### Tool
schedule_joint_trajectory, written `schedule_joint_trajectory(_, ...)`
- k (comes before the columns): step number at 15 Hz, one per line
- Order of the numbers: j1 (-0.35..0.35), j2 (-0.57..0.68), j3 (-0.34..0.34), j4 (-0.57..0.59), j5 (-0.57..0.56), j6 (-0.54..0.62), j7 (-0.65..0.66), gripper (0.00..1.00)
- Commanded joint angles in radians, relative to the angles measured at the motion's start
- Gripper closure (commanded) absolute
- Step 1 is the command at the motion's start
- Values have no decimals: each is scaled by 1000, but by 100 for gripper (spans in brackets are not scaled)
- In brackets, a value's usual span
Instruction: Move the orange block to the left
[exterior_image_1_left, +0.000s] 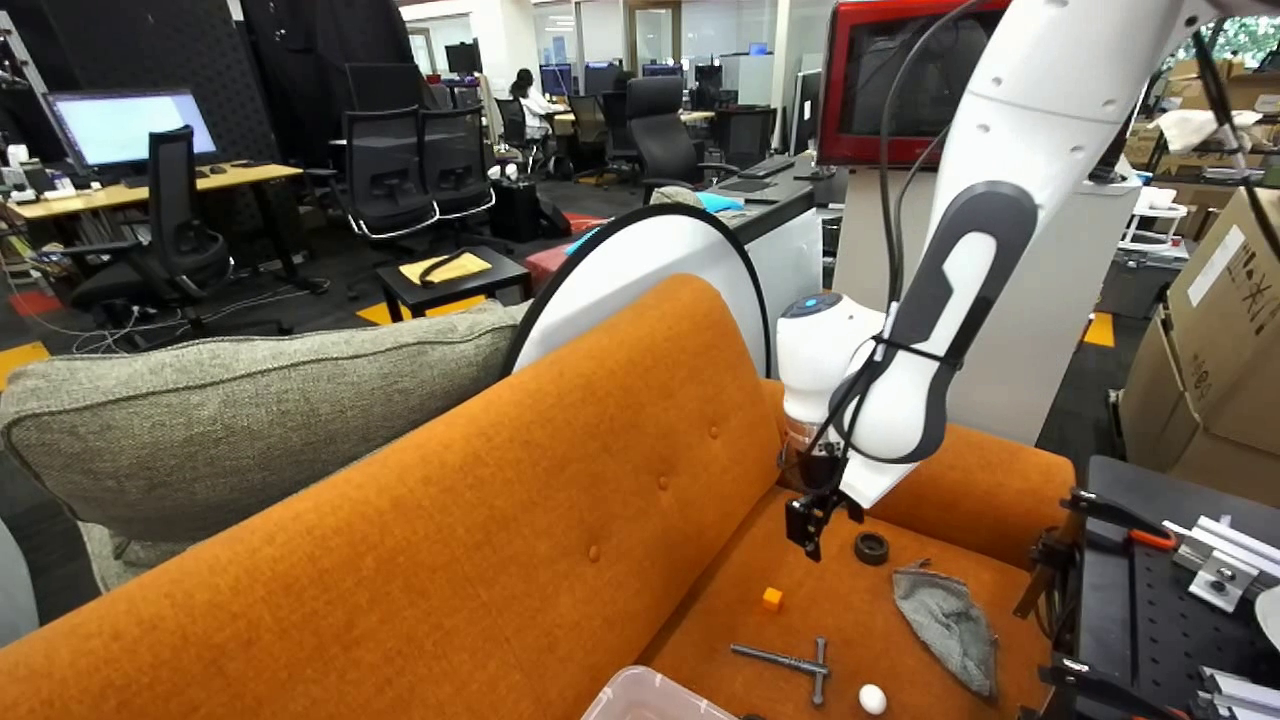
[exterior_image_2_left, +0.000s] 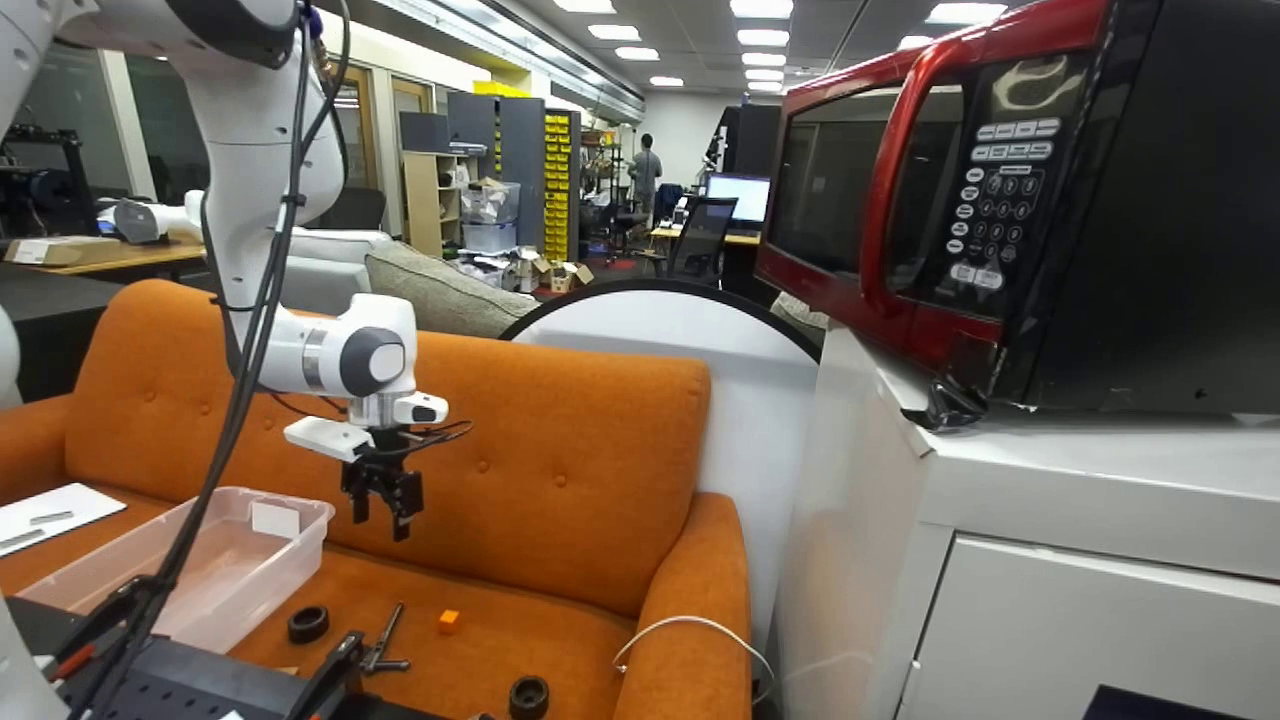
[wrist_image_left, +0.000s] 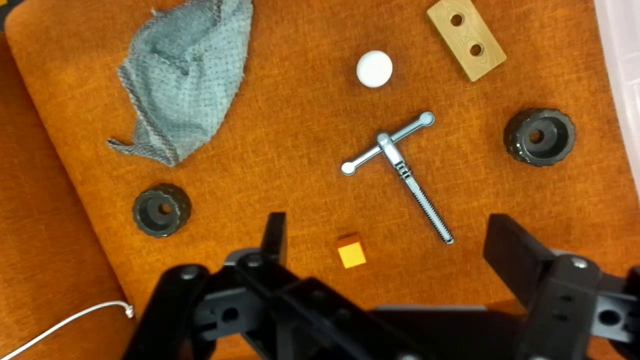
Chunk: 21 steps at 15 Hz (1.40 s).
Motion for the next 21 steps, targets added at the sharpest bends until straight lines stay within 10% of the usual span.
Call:
schedule_joint_trajectory(1,21,52,-8,44,63,-3,-45,0)
schedule_joint_trajectory(11,18,88,-5,79,78,0,-62,0)
schedule_joint_trajectory(21,135,492,-134,453,-64,6,-144,0)
